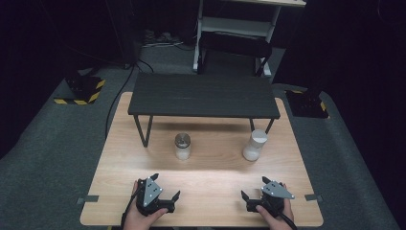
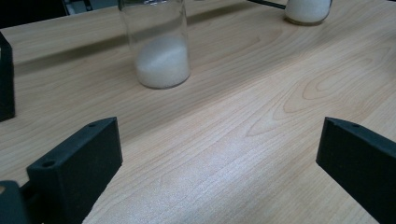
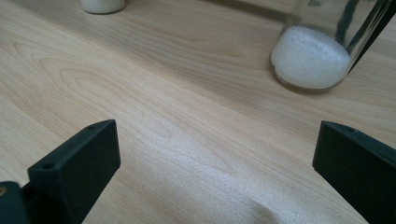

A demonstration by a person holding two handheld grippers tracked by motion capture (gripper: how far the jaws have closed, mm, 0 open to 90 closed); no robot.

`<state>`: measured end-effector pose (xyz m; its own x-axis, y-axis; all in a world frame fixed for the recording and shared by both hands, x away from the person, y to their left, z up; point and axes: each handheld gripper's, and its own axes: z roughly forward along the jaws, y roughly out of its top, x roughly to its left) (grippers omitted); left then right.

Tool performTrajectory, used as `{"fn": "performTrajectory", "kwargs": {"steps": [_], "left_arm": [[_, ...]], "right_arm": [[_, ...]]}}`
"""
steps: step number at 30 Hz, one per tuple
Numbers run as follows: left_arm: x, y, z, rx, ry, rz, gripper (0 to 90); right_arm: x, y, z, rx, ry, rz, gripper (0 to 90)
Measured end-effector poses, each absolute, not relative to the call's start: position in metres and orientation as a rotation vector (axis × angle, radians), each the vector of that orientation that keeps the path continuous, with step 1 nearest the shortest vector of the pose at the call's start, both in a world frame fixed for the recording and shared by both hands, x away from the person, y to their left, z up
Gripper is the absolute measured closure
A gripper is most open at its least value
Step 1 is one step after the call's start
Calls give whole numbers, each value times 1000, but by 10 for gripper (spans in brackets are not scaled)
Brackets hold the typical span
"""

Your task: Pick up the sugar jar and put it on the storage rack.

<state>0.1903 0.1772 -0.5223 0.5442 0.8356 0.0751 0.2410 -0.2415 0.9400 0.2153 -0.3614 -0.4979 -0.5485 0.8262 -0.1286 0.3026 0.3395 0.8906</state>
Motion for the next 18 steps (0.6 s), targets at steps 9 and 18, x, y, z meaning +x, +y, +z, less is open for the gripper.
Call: {"fn": "performTrajectory", "kwargs": {"steps": [9, 18], "left_arm": [[191, 175, -521, 1775, 910, 733, 6], [190, 175, -521, 1772, 912, 734, 6]], "right_arm": [[214, -362, -498, 971, 2033, 1170, 0], [214, -363, -498, 967, 2034, 1173, 0]]}}
